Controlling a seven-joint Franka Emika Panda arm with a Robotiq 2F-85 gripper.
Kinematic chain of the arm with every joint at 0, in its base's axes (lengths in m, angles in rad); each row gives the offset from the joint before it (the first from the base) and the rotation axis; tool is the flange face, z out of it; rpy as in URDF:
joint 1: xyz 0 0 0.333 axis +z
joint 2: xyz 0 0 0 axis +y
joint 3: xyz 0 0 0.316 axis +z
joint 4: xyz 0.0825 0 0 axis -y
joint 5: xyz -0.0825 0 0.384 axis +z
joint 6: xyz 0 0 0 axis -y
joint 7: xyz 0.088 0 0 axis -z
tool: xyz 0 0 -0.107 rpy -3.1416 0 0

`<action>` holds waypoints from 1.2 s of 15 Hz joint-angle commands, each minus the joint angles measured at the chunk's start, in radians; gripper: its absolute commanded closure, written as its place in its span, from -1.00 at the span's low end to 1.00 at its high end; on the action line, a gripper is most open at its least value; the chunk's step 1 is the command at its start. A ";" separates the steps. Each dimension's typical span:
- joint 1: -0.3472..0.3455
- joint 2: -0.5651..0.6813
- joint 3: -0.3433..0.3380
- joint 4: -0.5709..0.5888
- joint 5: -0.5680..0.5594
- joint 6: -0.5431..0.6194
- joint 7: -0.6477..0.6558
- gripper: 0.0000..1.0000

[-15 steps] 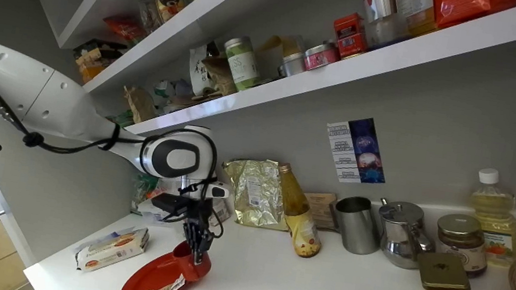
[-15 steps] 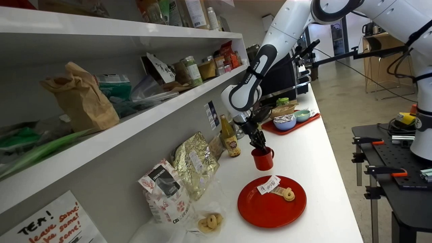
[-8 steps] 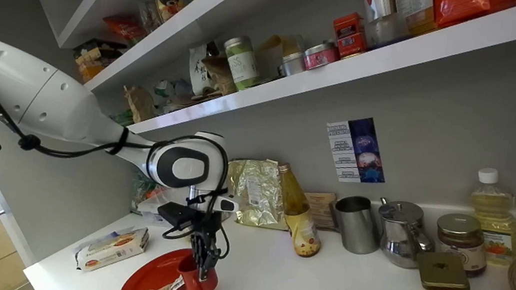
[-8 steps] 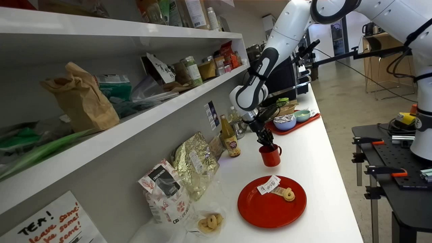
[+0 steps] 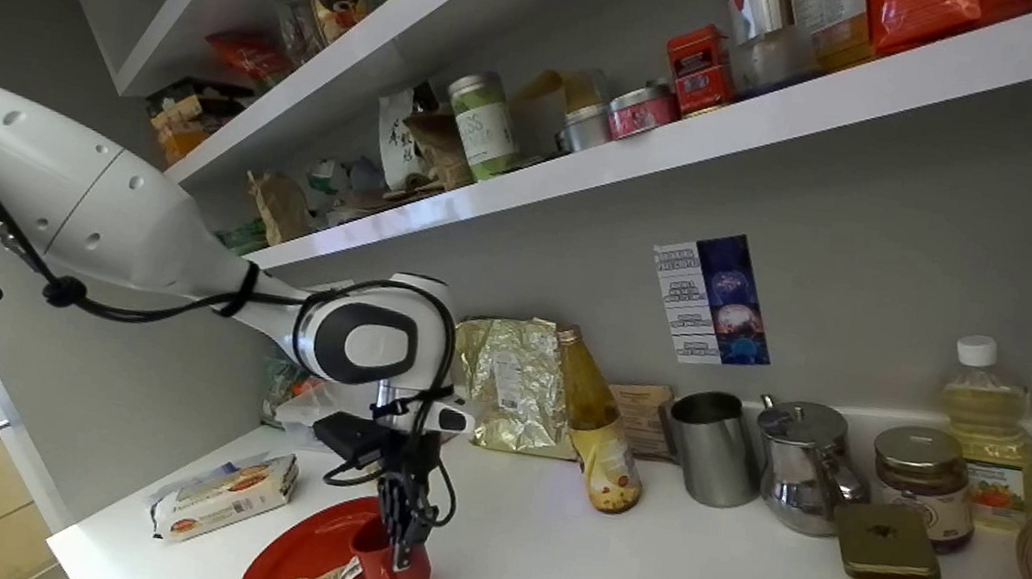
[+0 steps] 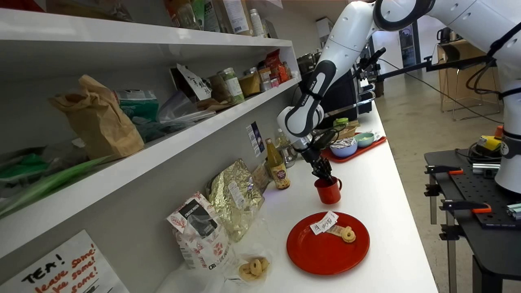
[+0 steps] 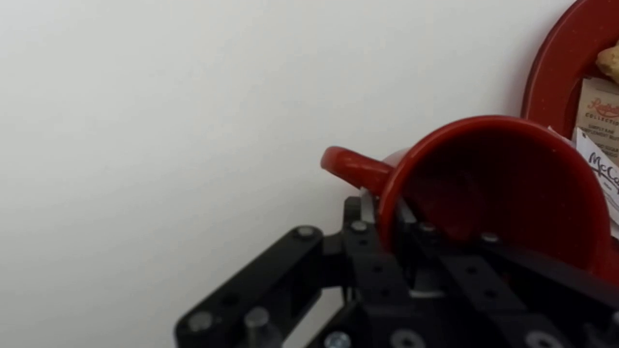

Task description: Remove the cup from the plate

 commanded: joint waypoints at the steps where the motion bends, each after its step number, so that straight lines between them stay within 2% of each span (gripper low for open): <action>1: 0.008 0.016 -0.007 0.006 0.006 -0.004 -0.007 0.96; 17: -0.007 0.052 -0.011 0.017 -0.002 -0.021 -0.034 0.96; 18: -0.010 0.052 -0.010 0.017 -0.003 -0.027 -0.044 0.34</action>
